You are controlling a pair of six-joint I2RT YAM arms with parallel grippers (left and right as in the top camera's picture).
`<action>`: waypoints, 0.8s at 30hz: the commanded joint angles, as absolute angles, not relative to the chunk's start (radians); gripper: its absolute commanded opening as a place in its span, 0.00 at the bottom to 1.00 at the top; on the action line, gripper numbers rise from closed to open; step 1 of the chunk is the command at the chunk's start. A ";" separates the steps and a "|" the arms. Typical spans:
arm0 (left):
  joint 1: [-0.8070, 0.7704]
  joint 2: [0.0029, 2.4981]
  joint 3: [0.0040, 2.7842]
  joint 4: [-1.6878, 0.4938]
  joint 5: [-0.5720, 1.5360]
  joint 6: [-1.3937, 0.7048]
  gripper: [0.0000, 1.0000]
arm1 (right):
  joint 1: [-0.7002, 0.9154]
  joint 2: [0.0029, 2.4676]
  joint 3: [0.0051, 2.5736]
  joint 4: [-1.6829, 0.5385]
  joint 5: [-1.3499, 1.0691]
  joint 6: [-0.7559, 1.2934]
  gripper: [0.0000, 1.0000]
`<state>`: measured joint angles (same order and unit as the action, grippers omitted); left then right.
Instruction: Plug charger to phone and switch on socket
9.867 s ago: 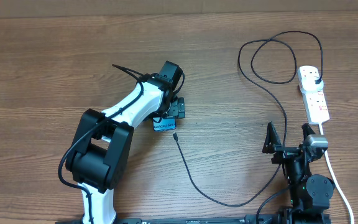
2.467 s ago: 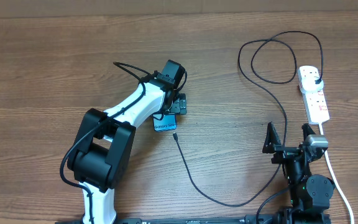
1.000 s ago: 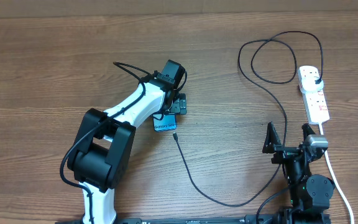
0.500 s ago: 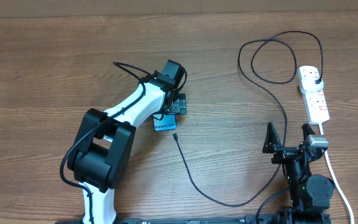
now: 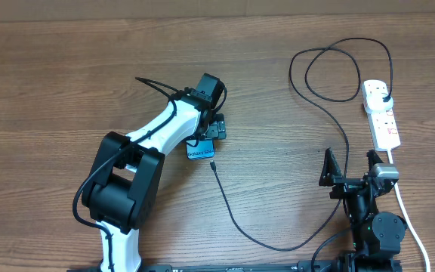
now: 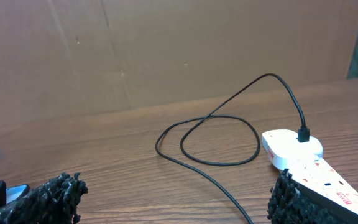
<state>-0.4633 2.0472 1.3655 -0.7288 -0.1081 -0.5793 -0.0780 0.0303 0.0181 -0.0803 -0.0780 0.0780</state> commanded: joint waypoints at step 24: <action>-0.420 2.106 1.275 -0.667 0.053 -0.632 0.90 | -0.081 0.033 0.008 -0.077 -0.077 0.081 1.00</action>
<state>-0.4351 2.0251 1.3319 -0.6842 -0.0658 -0.6106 -0.0780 0.0303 0.0181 -0.0803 -0.0780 0.0784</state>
